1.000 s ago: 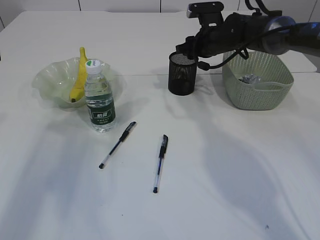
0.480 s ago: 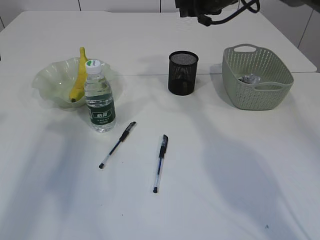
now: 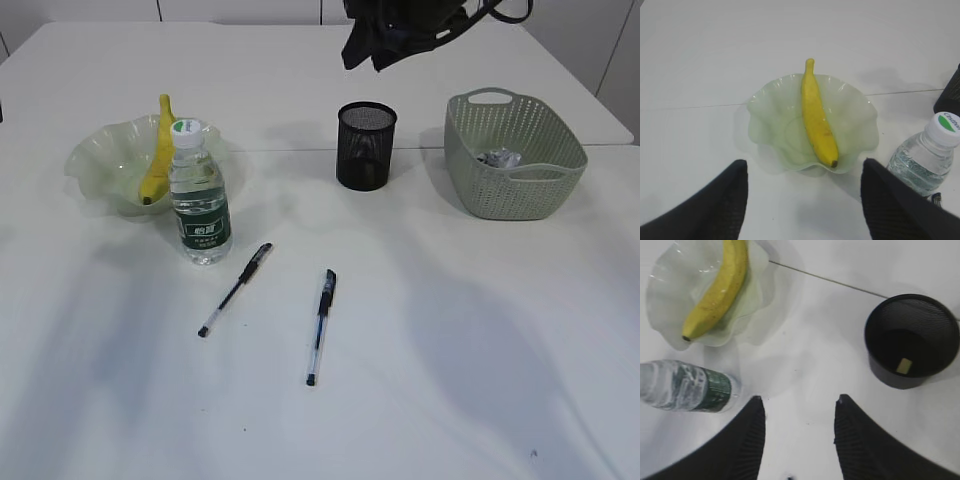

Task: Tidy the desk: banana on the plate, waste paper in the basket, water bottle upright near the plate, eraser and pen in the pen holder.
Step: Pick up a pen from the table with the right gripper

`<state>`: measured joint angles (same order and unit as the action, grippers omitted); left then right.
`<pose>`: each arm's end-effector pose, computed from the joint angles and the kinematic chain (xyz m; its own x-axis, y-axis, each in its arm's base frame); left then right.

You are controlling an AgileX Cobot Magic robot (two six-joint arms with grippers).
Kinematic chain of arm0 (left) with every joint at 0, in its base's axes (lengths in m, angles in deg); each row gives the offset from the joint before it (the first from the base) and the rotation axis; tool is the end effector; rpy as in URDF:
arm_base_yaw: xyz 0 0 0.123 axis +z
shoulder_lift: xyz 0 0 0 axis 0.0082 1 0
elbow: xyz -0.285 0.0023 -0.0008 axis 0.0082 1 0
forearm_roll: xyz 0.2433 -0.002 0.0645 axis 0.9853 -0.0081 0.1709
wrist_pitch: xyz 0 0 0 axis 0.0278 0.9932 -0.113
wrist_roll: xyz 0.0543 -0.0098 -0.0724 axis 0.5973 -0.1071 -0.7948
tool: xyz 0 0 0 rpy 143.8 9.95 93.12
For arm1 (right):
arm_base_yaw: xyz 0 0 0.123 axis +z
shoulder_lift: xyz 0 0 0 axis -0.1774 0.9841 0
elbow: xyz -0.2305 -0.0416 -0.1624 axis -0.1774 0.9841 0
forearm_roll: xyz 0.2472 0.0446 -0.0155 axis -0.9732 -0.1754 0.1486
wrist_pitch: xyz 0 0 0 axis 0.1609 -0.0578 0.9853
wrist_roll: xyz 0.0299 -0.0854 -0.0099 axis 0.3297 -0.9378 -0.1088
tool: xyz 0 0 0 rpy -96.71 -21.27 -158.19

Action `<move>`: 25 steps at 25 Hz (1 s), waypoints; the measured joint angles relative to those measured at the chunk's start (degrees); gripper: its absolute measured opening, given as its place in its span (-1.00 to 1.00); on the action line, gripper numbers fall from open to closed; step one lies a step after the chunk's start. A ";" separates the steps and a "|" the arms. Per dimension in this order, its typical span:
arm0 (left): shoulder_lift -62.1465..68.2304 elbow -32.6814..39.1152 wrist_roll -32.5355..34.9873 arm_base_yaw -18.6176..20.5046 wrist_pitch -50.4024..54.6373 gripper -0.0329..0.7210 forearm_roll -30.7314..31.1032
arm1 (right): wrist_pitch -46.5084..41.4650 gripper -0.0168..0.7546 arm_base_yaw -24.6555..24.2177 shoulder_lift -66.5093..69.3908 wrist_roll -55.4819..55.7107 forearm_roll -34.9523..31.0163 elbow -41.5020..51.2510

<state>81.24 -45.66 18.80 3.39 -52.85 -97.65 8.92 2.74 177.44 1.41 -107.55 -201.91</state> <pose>0.2741 -0.0017 0.2802 -0.3963 -0.0455 -0.9170 0.0969 0.9911 -0.0911 0.4914 0.1468 0.3171 -0.7490 -0.2519 -0.6128 -0.4810 0.8428 0.2416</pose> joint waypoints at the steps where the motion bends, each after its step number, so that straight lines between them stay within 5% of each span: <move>1: 0.00 0.09 0.00 0.00 0.02 0.40 0.00 | -0.24 -0.08 0.00 0.00 0.00 -1.62 0.00; 8: 0.00 0.09 0.00 0.00 3.75 0.40 0.10 | -0.36 -0.08 0.00 0.00 0.00 -10.42 0.00; 15: 0.00 0.09 0.00 0.00 11.75 0.40 0.68 | -0.36 -0.08 0.00 0.00 4.61 -11.40 0.00; 25: 0.00 0.09 0.00 0.00 6.88 0.40 1.39 | -0.59 -0.08 0.00 0.00 26.54 5.16 0.00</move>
<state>81.24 -45.57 18.80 3.39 -45.96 -96.26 8.33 2.74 177.44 27.95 -102.39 -201.91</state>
